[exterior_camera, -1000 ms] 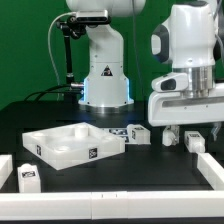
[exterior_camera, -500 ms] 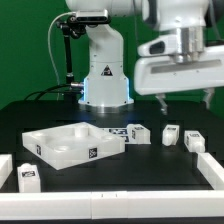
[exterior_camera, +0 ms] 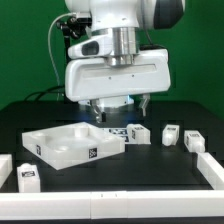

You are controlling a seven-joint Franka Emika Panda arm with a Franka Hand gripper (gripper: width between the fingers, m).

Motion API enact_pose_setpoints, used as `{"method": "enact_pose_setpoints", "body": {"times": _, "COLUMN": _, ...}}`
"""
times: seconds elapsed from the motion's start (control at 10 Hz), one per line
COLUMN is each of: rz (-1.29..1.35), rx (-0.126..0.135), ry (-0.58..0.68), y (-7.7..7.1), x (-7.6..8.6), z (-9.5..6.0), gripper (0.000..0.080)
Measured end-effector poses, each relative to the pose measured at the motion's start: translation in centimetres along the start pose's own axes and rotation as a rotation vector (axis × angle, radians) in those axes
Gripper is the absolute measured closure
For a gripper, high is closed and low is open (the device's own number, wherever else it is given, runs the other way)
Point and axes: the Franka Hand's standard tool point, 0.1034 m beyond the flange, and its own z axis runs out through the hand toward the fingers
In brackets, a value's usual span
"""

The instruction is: Assemble one leg

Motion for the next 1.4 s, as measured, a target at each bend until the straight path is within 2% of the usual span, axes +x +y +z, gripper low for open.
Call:
{"method": "enact_pose_setpoints", "body": {"times": 0.6, "rz": -0.086, "rx": 0.001, "ry": -0.002, "y": -0.2, "x": -0.4, "z": -0.1, "gripper": 0.015}}
{"method": "enact_pose_setpoints", "body": {"times": 0.8, "rz": -0.183, "rx": -0.023, "ry": 0.008, "y": -0.1, "x": -0.5, "z": 0.6, "gripper": 0.015}}
{"method": "enact_pose_setpoints", "body": {"times": 0.9, "rz": -0.222, "rx": -0.046, "ry": 0.039, "y": 0.4, "x": -0.4, "z": 0.5, "gripper": 0.015}}
{"method": "enact_pose_setpoints", "body": {"times": 1.1, "rz": -0.185, "rx": -0.02, "ry": 0.003, "y": 0.2, "x": -1.2, "z": 0.0, "gripper": 0.015}}
{"method": "enact_pose_setpoints", "body": {"times": 1.4, "rz": -0.185, "rx": -0.022, "ry": 0.003, "y": 0.3, "x": -1.2, "z": 0.2, "gripper": 0.015}}
